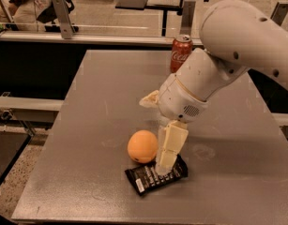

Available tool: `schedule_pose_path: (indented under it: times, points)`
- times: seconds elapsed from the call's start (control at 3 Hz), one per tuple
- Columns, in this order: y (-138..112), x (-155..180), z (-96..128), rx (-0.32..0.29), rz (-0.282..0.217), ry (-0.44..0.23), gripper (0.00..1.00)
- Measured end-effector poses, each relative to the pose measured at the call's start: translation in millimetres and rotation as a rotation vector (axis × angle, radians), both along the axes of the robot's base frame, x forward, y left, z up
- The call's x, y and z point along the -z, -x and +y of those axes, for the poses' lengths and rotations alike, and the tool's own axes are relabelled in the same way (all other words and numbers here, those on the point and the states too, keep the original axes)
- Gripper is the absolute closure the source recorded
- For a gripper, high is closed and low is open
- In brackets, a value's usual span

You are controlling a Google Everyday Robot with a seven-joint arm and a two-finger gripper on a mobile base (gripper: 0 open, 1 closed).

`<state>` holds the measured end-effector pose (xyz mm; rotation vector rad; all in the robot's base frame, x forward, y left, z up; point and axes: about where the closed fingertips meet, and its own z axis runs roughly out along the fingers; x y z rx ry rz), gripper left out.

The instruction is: Move orange near rxbar chocolate

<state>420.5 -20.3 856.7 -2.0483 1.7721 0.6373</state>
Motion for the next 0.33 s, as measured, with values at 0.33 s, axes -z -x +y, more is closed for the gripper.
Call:
schedule_pose_path:
  times: [0.33]
  points:
    - [-0.3, -0.9, -0.4, 0.0, 0.0, -0.001, 0.0]
